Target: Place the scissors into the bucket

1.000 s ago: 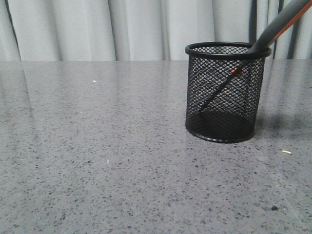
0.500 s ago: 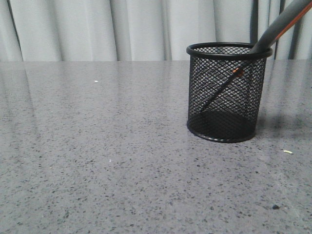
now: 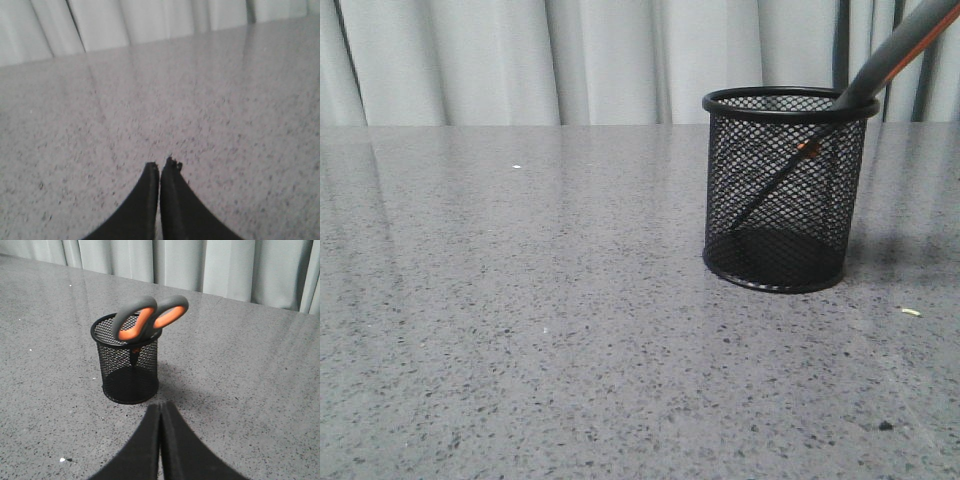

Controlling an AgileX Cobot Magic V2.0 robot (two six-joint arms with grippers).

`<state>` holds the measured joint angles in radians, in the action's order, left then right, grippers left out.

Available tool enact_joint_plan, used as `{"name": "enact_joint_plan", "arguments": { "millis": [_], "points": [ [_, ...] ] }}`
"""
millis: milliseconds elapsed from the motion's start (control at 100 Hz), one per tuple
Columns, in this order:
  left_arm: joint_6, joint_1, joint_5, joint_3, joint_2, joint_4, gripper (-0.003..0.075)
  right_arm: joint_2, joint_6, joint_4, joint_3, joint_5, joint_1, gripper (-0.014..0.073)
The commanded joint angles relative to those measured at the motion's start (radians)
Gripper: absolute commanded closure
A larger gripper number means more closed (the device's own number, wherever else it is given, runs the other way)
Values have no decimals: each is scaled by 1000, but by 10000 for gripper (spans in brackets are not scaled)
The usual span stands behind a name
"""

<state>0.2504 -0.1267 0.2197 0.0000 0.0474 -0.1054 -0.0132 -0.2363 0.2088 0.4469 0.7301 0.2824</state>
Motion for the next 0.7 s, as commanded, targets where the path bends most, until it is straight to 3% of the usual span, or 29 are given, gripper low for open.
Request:
{"name": "enact_joint_plan", "arguments": {
  "millis": [0, 160, 690],
  "points": [
    [-16, 23, 51, 40, 0, 4, 739, 7, -6, 1, 22, -73, 2, 638],
    [-4, 27, 60, 40, -79, 4, 739, 7, -6, 1, 22, -73, 2, 638],
    [-4, 27, 44, 40, -73, 4, 739, 7, -6, 1, 22, -72, 2, 638]
  ]
}}
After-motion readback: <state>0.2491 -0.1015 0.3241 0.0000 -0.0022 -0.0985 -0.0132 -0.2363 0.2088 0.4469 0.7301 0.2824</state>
